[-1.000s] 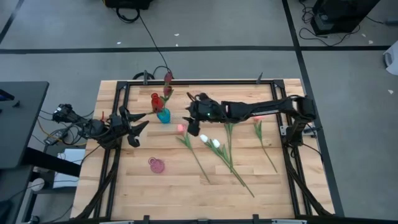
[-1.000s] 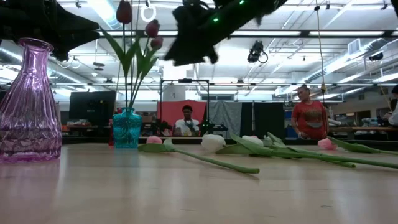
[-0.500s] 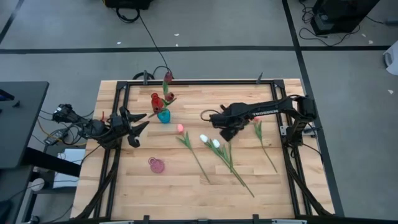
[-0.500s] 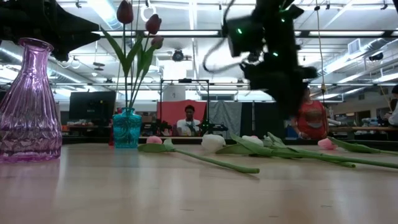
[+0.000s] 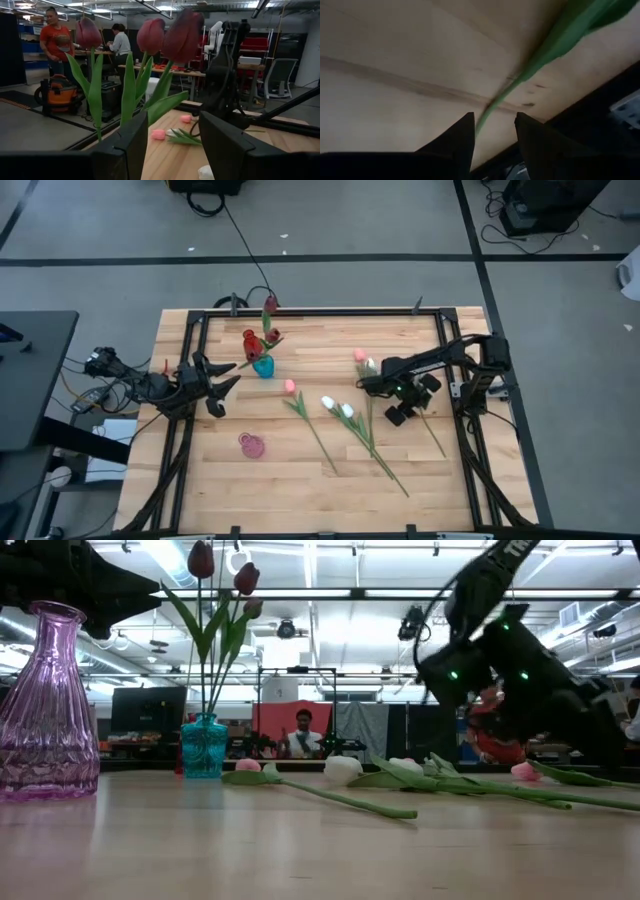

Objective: Sort flowers into vase by color
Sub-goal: Put the right pink flower into the purple vase, then put the left pink flower into the purple vase, then put the right pink flower into the purple vase

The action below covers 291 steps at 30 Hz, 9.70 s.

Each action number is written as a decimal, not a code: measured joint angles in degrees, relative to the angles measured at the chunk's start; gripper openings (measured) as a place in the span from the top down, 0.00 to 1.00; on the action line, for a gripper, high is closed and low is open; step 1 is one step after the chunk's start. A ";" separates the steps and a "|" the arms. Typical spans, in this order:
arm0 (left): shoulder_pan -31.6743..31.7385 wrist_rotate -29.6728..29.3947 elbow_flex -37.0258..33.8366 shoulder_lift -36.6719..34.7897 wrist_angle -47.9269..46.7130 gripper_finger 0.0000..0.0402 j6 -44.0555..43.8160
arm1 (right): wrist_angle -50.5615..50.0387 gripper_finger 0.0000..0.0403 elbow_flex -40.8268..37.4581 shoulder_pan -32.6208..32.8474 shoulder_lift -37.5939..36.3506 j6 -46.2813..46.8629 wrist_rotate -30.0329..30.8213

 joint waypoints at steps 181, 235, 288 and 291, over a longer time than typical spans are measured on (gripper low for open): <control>-0.01 -1.15 4.61 -0.04 -13.44 0.55 -6.47 | 56.69 0.64 24.30 15.49 17.58 -16.67 19.50; 0.00 -1.66 4.61 -0.02 -13.92 0.55 -6.46 | 19.70 0.70 16.60 5.75 4.74 -0.58 18.65; -0.01 -1.72 4.59 -0.03 -13.82 0.55 -7.72 | 117.23 0.98 9.50 20.76 4.31 -30.95 19.61; -0.02 -1.76 4.59 -0.04 -13.88 0.55 -7.74 | 117.15 0.98 17.08 20.81 9.02 -34.46 16.82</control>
